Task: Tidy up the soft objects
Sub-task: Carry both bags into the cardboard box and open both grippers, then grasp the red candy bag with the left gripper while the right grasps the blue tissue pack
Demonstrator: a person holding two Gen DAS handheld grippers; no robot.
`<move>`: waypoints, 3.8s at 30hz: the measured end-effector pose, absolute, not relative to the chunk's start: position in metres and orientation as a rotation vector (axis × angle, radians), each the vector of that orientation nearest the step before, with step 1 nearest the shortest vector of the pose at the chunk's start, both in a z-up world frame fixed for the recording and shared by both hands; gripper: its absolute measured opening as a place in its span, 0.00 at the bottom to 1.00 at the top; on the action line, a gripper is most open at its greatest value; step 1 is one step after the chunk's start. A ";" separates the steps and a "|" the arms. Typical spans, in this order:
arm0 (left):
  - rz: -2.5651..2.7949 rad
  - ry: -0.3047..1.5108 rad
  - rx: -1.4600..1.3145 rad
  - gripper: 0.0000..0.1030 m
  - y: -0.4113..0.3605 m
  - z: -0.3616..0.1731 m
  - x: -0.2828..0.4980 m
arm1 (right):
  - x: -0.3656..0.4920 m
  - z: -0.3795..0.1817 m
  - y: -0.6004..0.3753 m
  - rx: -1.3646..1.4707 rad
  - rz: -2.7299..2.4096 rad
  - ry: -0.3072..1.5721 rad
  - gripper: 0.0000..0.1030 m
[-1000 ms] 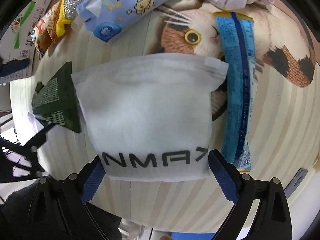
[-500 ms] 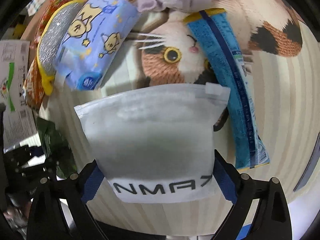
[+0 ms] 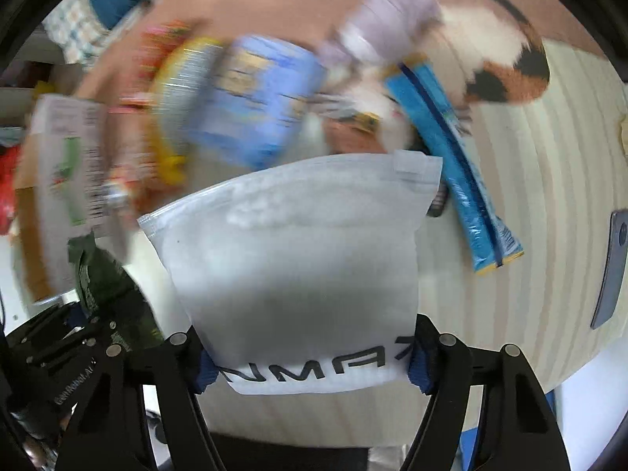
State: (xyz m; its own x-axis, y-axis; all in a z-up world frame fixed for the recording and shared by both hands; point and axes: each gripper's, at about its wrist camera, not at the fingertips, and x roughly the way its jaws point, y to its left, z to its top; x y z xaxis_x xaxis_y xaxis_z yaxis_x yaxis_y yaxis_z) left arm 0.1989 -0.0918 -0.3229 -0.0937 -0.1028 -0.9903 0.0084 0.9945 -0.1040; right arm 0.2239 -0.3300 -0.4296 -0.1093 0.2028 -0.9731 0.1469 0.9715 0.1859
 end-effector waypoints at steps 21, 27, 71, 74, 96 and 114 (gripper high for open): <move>0.080 1.722 -0.330 0.31 0.236 -0.325 0.328 | 0.368 -0.344 0.073 0.187 0.319 1.634 0.74; 0.015 1.823 -0.367 0.31 0.258 -0.381 0.351 | 0.404 -0.414 0.106 0.166 0.246 1.700 0.74; 0.107 1.353 -0.189 0.99 0.235 -0.228 0.211 | 0.238 -0.263 0.072 -0.080 0.194 1.344 1.00; 0.113 1.324 -0.180 0.99 0.232 -0.214 0.203 | 0.225 -0.245 0.067 -0.069 0.206 1.314 1.00; -0.091 1.388 0.242 0.99 -0.032 -0.234 0.323 | 0.265 -0.280 -0.240 0.418 -0.117 1.425 1.00; -0.188 1.817 0.405 0.95 -0.149 -0.452 0.441 | 0.359 -0.424 -0.333 0.594 -0.269 1.634 0.98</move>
